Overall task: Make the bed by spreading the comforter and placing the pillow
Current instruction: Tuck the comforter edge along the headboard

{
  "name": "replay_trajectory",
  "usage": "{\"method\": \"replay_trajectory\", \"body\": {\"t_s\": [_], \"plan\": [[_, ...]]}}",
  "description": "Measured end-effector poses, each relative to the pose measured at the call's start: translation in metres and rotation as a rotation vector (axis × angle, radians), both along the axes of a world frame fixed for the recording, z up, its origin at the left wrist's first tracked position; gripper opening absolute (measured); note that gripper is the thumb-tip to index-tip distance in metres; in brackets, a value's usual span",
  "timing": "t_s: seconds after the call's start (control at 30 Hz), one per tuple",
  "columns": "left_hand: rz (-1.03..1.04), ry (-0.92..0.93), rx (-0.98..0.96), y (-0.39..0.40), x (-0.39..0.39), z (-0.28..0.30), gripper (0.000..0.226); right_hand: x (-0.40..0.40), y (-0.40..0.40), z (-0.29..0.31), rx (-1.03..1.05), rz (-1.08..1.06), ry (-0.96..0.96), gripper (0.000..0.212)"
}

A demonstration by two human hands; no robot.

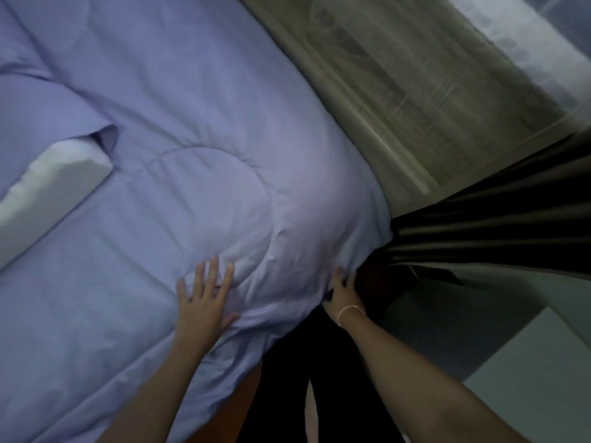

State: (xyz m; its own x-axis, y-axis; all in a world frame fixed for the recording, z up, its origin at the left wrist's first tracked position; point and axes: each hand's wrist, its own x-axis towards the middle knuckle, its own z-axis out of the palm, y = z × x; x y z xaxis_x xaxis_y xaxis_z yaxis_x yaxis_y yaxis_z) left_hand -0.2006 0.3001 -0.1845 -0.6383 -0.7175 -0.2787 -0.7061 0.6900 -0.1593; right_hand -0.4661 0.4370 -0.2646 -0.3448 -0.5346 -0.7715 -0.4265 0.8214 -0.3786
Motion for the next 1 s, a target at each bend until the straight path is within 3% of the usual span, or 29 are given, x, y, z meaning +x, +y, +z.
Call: {"method": "replay_trajectory", "body": {"t_s": [0.07, 0.1, 0.2, 0.4, 0.5, 0.7, 1.0], "plan": [[0.024, 0.037, 0.0, 0.009, 0.0, 0.002, 0.097, -0.001, -0.01, 0.01, -0.218, -0.032, 0.189, 0.086], [0.052, 0.04, 0.026, 0.013, 0.001, 0.003, 0.089, 0.0, -0.017, 0.017, -0.265, 0.018, 0.188, 0.084], [0.114, 0.066, 0.136, 0.015, -0.003, 0.012, 0.085, 0.002, -0.028, 0.027, -0.182, 0.175, 0.059, 0.079], [0.237, 0.248, 0.086, 0.013, 0.018, 0.062, 0.079, 0.038, -0.047, 0.076, -0.147, 0.197, 0.291, 0.085], [0.311, 0.249, 0.021, 0.027, 0.072, 0.09, 0.091, 0.089, -0.055, 0.104, -0.22, 0.341, 0.381, 0.088], [0.554, 0.214, -0.031, 0.055, 0.216, 0.13, 0.098, 0.207, -0.084, 0.164, -0.371, 0.495, 0.33, 0.084], [0.9, 0.223, -0.101, 0.11, 0.381, 0.149, 0.081, 0.369, -0.103, 0.204, -0.447, 0.793, 0.259, 0.078]]}}
